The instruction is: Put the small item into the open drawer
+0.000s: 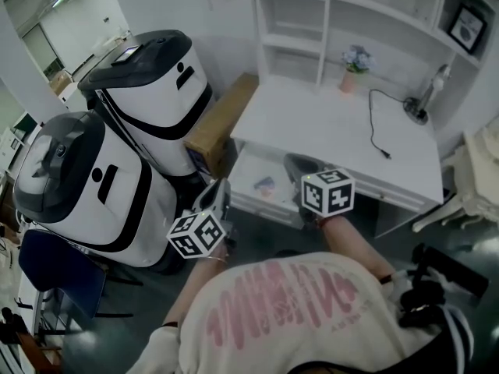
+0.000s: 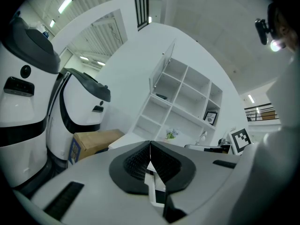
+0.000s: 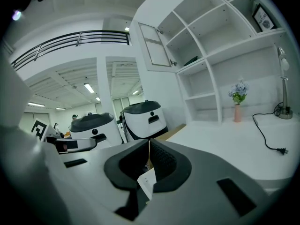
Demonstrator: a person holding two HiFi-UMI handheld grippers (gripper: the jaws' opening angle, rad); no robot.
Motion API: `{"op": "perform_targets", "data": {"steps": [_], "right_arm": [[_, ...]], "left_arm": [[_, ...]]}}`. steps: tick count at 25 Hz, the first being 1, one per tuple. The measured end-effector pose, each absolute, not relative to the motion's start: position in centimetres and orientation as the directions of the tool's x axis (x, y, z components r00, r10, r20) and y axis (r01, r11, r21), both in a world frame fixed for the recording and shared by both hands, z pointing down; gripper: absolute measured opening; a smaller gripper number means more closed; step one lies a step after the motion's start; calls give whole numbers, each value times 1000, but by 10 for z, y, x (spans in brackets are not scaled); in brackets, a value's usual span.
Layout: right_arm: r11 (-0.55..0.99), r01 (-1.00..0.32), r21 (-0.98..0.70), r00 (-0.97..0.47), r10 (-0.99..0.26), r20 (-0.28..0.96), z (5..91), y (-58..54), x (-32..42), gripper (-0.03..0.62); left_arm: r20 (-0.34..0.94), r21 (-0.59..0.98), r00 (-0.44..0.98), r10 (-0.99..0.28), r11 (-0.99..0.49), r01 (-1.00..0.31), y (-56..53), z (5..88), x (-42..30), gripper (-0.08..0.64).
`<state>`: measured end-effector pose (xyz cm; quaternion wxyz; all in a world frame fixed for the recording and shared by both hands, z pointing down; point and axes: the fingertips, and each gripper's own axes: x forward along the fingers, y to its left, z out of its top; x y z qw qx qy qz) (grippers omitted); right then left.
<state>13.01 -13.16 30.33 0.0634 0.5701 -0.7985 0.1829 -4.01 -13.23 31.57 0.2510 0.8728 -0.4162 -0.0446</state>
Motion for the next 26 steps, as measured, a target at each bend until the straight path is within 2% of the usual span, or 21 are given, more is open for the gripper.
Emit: {"op": "perform_targets", "data": {"steps": [26], "right_arm": [[282,-933,-223,-343,-881,326,307,-119,149,24]], "left_arm": [[145,453,657,-740,-541,-709,-120,316,-23,29]]}}
